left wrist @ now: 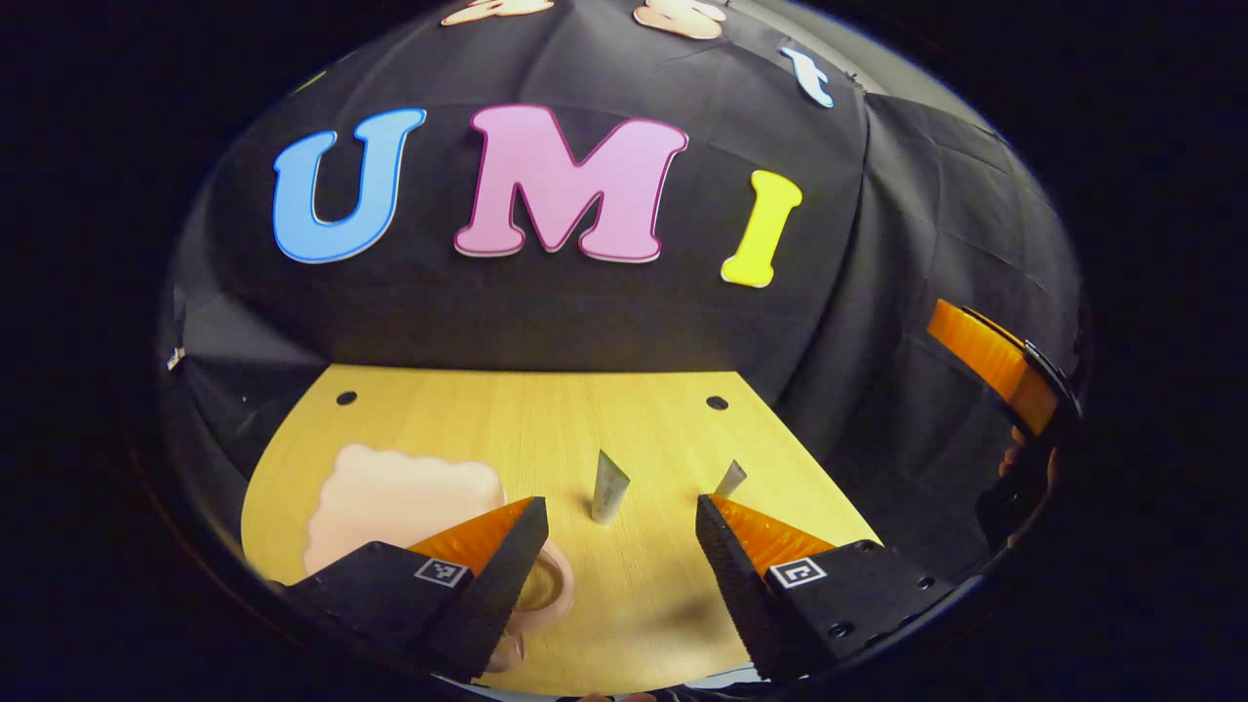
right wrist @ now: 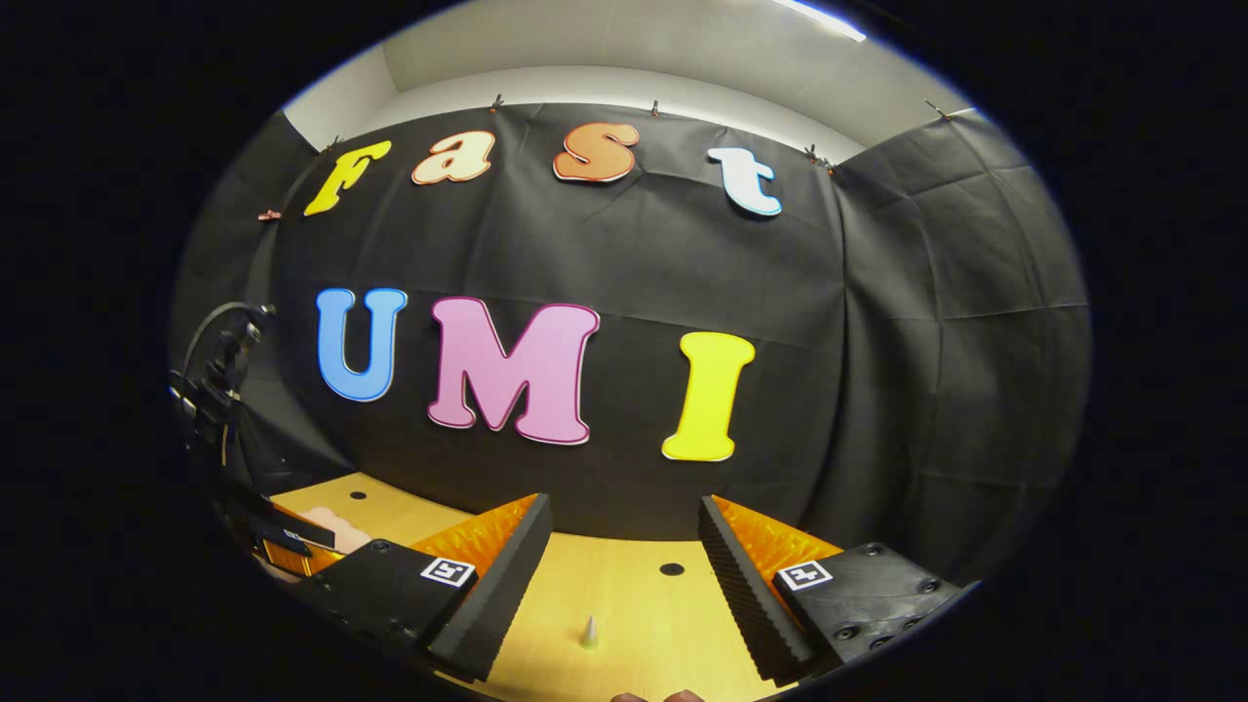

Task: First open the suitcase, pack the skin care products into it, and then close the suitcase.

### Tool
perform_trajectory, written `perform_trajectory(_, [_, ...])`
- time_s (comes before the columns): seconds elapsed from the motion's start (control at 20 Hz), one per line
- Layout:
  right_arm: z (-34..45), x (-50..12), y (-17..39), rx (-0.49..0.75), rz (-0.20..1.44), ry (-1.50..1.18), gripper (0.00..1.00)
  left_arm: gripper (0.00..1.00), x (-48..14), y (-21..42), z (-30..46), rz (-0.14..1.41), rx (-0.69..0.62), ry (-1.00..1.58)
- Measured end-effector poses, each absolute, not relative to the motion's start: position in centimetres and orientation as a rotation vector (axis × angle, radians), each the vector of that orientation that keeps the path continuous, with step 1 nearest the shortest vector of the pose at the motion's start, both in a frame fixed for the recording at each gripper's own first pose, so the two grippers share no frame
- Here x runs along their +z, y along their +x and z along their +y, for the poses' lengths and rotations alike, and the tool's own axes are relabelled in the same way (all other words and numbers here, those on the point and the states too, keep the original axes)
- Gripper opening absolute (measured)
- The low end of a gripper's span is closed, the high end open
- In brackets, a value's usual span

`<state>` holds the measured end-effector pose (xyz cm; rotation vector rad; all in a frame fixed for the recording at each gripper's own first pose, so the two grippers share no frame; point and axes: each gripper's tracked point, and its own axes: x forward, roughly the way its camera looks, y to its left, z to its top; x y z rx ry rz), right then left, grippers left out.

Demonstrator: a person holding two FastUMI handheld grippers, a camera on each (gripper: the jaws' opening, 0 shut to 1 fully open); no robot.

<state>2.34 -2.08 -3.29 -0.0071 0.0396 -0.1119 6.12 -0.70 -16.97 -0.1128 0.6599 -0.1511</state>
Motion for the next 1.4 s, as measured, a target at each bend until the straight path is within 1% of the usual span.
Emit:
perform_trajectory(0.3, [-5.9, -5.1, 0.2, -0.188, 0.090, 0.018, 0.96, 0.97, -26.7, 6.7, -0.7, 0.991, -0.114, -0.109])
perform_trajectory(0.4, [-7.4, -5.5, -0.5, -0.225, 0.104, 0.025, 0.96, 0.97, -29.0, 6.9, -0.5, 1.071, -0.088, -0.130])
perform_trajectory(0.55, [-8.9, -5.9, -1.5, -0.266, 0.122, 0.023, 0.97, 0.97, -32.1, 7.6, 1.0, 1.137, -0.030, -0.108])
perform_trajectory(0.65, [-9.5, -6.3, -2.1, -0.282, 0.131, 0.014, 0.96, 0.97, -33.8, 8.0, 2.1, 1.171, -0.013, -0.061])
perform_trajectory(0.75, [-9.8, -6.7, -2.5, -0.293, 0.147, 0.007, 0.94, 0.97, -35.1, 8.0, 1.8, 1.200, -0.056, -0.062])
perform_trajectory(0.8, [-9.9, -6.8, -2.7, -0.298, 0.152, 0.005, 0.96, 0.95, -35.7, 8.0, 1.8, 1.208, -0.067, -0.074])
perform_trajectory(0.85, [-9.9, -6.9, -2.8, -0.299, 0.159, 0.004, 0.94, 0.89, -36.2, 8.2, 1.8, 1.211, -0.073, -0.088])
perform_trajectory(0.9, [-9.8, -7.0, -3.0, -0.299, 0.162, 0.001, 0.95, 0.84, -36.4, 8.3, 1.9, 1.209, -0.079, -0.092])
perform_trajectory(0.95, [-9.8, -6.9, -3.1, -0.300, 0.162, -0.004, 0.96, 0.76, -36.6, 8.3, 2.0, 1.207, -0.088, -0.082])
perform_trajectory(1.0, [-9.7, -6.8, -3.0, -0.299, 0.161, -0.007, 0.96, 0.72, -36.6, 8.4, 2.6, 1.202, -0.085, -0.042])
perform_trajectory(1.05, [-9.6, -6.8, -3.0, -0.296, 0.162, -0.009, 0.96, 0.55, -36.7, 8.7, 3.7, 1.186, -0.068, 0.022])
perform_trajectory(1.1, [-9.4, -6.9, -3.0, -0.294, 0.164, -0.010, 0.95, 0.39, -36.9, 8.9, 3.4, 1.189, -0.089, 0.053])
perform_trajectory(1.15, [-9.1, -6.8, -3.0, -0.291, 0.164, -0.011, 0.95, 0.22, -35.9, 8.7, 3.3, 1.170, -0.112, 0.070])
perform_trajectory(1.25, [-8.6, -6.7, -2.6, -0.281, 0.162, -0.013, 0.96, 0.21, -34.0, 8.6, 3.7, 1.144, -0.151, 0.125])
perform_trajectory(1.3, [-8.3, -6.5, -2.4, -0.275, 0.159, -0.015, 0.96, 0.17, -32.6, 8.7, 4.0, 1.131, -0.155, 0.138])
perform_trajectory(1.35, [-7.9, -6.4, -2.1, -0.267, 0.155, -0.018, 0.96, 0.17, -30.5, 8.4, 4.1, 1.112, -0.176, 0.119])
perform_trajectory(1.4, [-7.5, -6.2, -1.8, -0.259, 0.150, -0.021, 0.96, 0.19, -28.2, 8.5, 4.4, 1.083, -0.190, 0.091])
